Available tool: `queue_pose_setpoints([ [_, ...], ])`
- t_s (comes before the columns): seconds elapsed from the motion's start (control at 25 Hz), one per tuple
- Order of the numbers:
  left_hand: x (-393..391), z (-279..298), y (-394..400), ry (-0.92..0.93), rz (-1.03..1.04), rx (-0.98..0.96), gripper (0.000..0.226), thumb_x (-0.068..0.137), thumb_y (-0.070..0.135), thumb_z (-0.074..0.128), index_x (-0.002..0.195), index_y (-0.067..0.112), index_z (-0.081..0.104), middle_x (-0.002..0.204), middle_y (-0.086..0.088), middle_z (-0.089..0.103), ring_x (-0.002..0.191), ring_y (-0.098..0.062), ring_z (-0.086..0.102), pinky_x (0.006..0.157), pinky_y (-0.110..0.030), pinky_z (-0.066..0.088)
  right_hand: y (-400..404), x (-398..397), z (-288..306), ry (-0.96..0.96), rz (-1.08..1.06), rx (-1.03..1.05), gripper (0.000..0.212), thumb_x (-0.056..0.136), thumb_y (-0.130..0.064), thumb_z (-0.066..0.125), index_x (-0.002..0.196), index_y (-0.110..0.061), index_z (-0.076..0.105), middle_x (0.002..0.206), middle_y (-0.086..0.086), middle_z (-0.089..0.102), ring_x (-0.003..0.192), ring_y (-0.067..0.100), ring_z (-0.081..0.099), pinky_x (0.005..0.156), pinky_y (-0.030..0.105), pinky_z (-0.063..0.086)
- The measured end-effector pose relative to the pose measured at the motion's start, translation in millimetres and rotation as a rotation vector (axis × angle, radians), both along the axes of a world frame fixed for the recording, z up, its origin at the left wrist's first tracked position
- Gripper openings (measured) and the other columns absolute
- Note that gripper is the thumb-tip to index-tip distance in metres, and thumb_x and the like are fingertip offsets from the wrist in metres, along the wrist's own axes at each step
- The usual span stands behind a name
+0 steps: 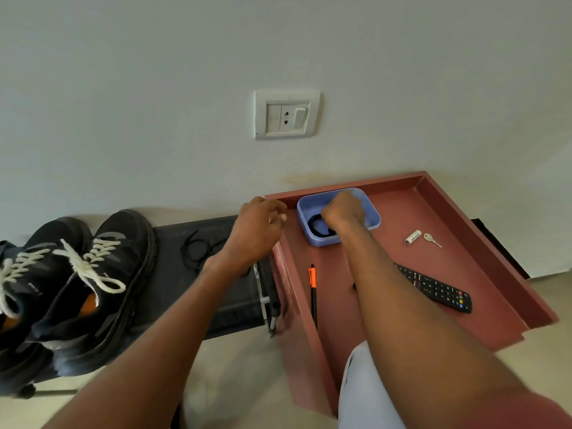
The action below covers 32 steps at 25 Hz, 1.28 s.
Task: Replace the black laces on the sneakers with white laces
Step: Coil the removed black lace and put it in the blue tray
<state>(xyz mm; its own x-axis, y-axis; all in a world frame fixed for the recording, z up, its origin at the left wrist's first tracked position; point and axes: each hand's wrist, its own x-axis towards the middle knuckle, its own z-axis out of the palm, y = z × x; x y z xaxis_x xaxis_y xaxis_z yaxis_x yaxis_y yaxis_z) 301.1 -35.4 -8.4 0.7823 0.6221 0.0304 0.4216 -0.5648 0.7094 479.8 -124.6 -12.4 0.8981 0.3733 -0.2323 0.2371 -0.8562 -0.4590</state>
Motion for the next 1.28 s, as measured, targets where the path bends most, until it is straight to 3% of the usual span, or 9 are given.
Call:
queue_pose_setpoints([
  [0.2,-30.7,8.9,26.9,0.079,0.080,0.048,0.025,0.102,0.019,0.056,0.119,0.016,0.073,0.119,-0.003,0.069,0.105,-0.021,0.065,0.092,-0.034,0.054,1.2,-7.0,12.5,-0.129,-0.070,0.197,0.010,0.092,0.001,0.055,0.085,-0.005,0.060,0.073,0.006,0.056,0.072,0.029,0.058,0.046,0.027,0.032],
  [0.32,-67.7,3.8,57.3,0.407,0.114,0.103,0.014,0.094,0.026,0.064,0.094,0.014,0.070,0.099,-0.008,0.072,0.090,-0.029,0.067,0.083,-0.043,0.059,18.0,-36.9,38.4,-0.269,-0.072,0.458,0.025,0.084,0.002,0.052,0.083,-0.012,0.072,0.086,0.004,0.072,0.082,0.027,0.066,0.065,0.033,0.052],
  [0.4,-88.8,-5.0,67.6,0.614,0.087,0.151,0.025,0.092,0.037,0.073,0.089,0.013,0.063,0.099,-0.010,0.069,0.089,-0.030,0.064,0.081,-0.042,0.057,33.6,-73.6,55.0,-0.240,0.103,0.524,0.032,0.085,0.001,0.051,0.089,-0.017,0.078,0.093,-0.002,0.076,0.084,0.019,0.065,0.074,0.029,0.051],
  [0.64,-130.7,-43.3,75.6,0.766,0.004,0.186,0.056,0.084,0.051,0.080,0.124,0.019,0.057,0.126,-0.010,0.052,0.120,-0.033,0.053,0.100,-0.048,0.050,68.7,-151.1,22.5,0.013,0.739,0.036,0.029,0.083,-0.004,0.054,0.091,-0.011,0.081,0.094,0.009,0.079,0.085,0.028,0.075,0.082,0.047,0.064],
  [0.8,-135.2,-48.3,77.3,0.667,-0.002,0.238,0.015,0.091,0.032,0.076,0.098,0.019,0.070,0.114,-0.010,0.062,0.105,-0.031,0.060,0.086,-0.043,0.054,71.4,-173.7,4.6,0.044,0.887,-0.142,0.033,0.091,-0.002,0.059,0.115,-0.017,0.077,0.114,0.007,0.075,0.100,0.029,0.071,0.089,0.045,0.060],
  [0.92,-132.4,-42.2,77.6,0.494,0.044,0.051,0.010,0.094,0.024,0.070,0.088,0.015,0.069,0.092,-0.004,0.066,0.091,-0.026,0.064,0.070,-0.033,0.049,69.6,-177.9,-2.7,0.126,0.954,-0.148,0.032,0.096,-0.008,0.063,0.126,-0.019,0.069,0.111,0.002,0.069,0.099,0.023,0.067,0.081,0.036,0.054],
  [1.04,-129.6,-12.2,70.9,0.114,0.246,-0.283,0.017,0.099,0.025,0.065,0.089,0.012,0.070,0.084,-0.002,0.069,0.082,-0.017,0.062,0.065,-0.028,0.044,67.9,-171.3,4.1,0.124,0.868,0.021,0.006,0.098,-0.021,0.071,0.103,-0.020,0.073,0.086,-0.006,0.068,0.086,0.016,0.067,0.066,0.028,0.045],
  [1.16,-138.5,23.9,57.8,-0.227,0.329,-0.546,0.029,0.106,0.031,0.057,0.091,0.009,0.066,0.088,-0.008,0.073,0.084,-0.017,0.066,0.072,-0.031,0.045,58.8,-161.9,25.9,0.070,0.701,0.312,0.011,0.098,-0.027,0.071,0.094,-0.023,0.080,0.084,-0.007,0.076,0.082,0.010,0.069,0.071,0.029,0.052],
  [1.28,-155.4,46.0,44.6,-0.407,0.263,-0.764,0.031,0.106,0.036,0.058,0.089,0.011,0.061,0.063,-0.002,0.056,0.064,-0.020,0.063,0.063,-0.026,0.047,36.4,-161.6,41.2,0.024,0.496,0.580,0.020,0.099,-0.025,0.069,0.081,-0.026,0.079,0.074,-0.013,0.075,0.069,0.001,0.066,0.062,0.024,0.047],
])
